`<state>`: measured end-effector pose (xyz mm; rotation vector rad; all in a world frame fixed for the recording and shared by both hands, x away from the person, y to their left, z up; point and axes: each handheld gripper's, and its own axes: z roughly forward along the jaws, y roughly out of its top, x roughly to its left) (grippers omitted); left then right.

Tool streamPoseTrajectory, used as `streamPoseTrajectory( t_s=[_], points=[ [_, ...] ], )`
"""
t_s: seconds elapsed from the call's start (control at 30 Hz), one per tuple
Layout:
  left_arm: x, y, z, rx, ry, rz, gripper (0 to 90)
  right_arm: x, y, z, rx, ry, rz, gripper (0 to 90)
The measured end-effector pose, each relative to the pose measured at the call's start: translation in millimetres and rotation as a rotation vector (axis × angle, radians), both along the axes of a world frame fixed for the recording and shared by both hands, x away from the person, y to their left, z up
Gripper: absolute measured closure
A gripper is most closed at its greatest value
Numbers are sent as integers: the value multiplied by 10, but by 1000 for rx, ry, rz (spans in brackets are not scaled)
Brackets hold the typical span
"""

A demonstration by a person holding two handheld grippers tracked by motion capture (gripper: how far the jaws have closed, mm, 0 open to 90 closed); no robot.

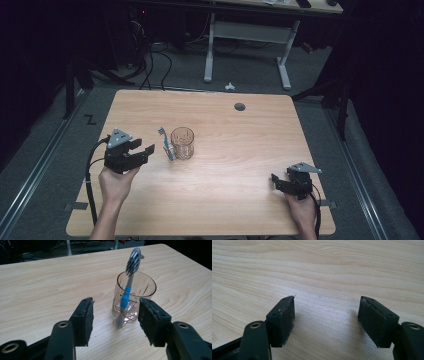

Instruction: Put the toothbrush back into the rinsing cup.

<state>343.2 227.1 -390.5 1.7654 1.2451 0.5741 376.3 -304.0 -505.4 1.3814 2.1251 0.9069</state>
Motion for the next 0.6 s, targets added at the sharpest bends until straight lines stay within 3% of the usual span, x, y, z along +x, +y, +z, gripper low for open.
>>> streamPoseTrajectory(
  t_s=[0.6],
  points=[
    [-138,35,-34,-12,-7,20,452,-1,1,0,0,0,2,300]
  ],
)
